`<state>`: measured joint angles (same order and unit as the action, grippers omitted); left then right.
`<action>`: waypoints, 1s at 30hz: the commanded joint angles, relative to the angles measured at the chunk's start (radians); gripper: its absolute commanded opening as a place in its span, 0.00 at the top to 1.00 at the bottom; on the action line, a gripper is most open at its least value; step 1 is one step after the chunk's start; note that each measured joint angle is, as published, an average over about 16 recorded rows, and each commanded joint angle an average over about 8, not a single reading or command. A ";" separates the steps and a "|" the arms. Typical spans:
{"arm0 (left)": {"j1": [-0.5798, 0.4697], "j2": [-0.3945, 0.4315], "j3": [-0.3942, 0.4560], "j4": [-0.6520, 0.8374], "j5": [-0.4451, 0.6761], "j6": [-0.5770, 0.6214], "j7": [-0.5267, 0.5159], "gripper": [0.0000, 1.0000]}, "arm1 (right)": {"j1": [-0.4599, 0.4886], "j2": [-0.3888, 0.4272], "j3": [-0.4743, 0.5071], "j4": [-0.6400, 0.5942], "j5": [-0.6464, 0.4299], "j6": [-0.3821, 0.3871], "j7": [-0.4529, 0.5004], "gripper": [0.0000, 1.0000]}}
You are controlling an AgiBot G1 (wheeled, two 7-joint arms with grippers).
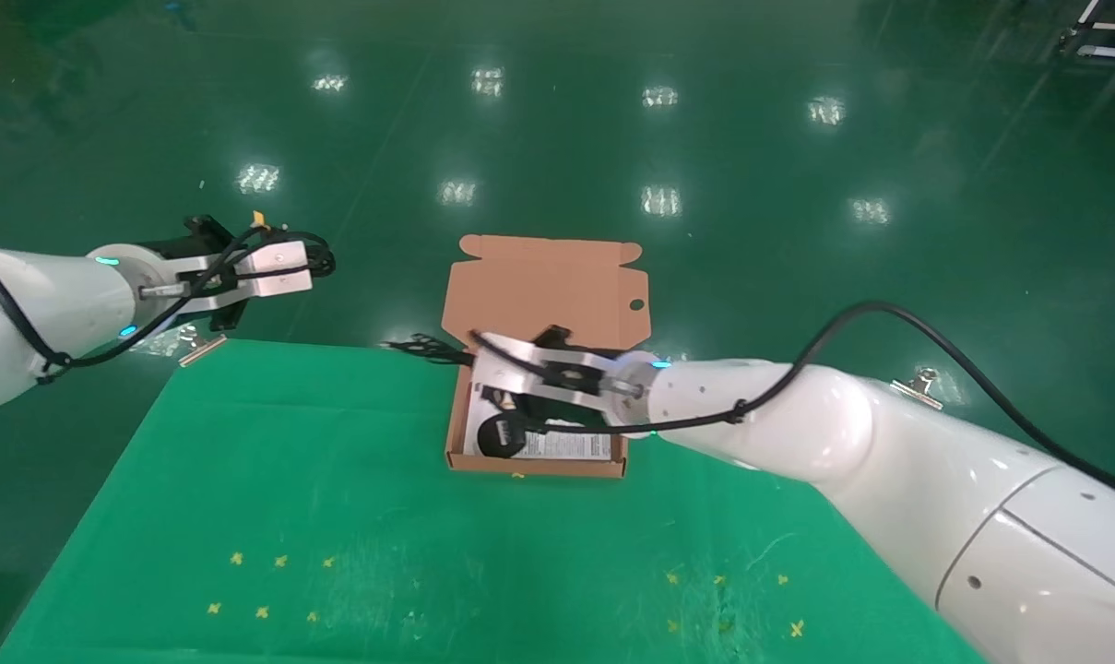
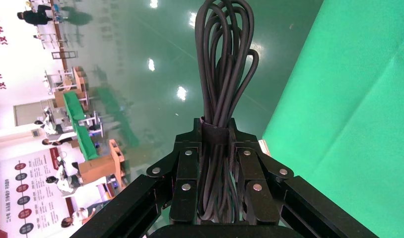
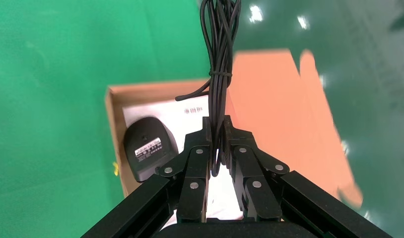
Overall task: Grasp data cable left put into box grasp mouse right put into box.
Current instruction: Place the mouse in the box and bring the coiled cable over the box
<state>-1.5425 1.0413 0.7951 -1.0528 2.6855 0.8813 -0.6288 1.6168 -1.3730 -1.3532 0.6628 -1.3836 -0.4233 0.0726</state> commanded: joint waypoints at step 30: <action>0.019 0.065 0.018 0.026 -0.042 -0.041 0.029 1.00 | -0.025 0.056 -0.059 -0.062 0.099 0.018 0.083 0.00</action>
<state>-1.5217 1.1125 0.8148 -1.0212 2.6408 0.8299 -0.5949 1.5974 -1.3043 -1.4116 0.6072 -1.2883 -0.4044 0.1520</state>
